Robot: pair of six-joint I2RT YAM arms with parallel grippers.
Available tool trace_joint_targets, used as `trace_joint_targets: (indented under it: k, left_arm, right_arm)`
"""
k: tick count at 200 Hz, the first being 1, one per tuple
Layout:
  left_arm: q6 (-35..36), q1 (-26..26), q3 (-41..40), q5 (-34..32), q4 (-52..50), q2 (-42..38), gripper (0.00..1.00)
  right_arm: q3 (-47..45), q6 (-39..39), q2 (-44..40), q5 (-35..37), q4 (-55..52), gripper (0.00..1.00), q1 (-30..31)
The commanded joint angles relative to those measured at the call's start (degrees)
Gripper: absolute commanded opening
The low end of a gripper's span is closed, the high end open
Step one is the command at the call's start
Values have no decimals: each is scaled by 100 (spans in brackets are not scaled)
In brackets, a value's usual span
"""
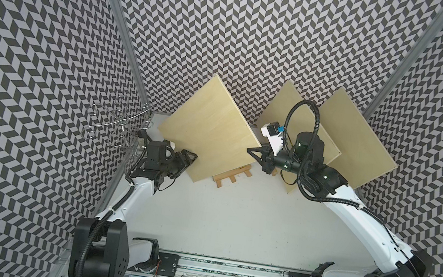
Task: Assemble the easel
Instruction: Pick up the drawing board from the easel.
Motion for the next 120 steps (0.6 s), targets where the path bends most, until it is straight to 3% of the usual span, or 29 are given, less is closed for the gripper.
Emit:
trace_joint_targets:
  k: [1,47,69,120]
  left_arm:
    - [19,43,671,482,-220,-182,85]
    - [285,138,1243,-82,-1022,-137,89]
    - [145,333,908,-381,-1097,-219,89]
    - [-148,647,166,-527,-961,-327,87]
  right_arm:
    - [56,-859,-276,-62,-546,0,83]
    - [68,-517,-637,509,-628,0,74]
    - [-15,-374,-881,585,-548,0,67]
    - [342,-413,-1259,854,-1539,0,-18]
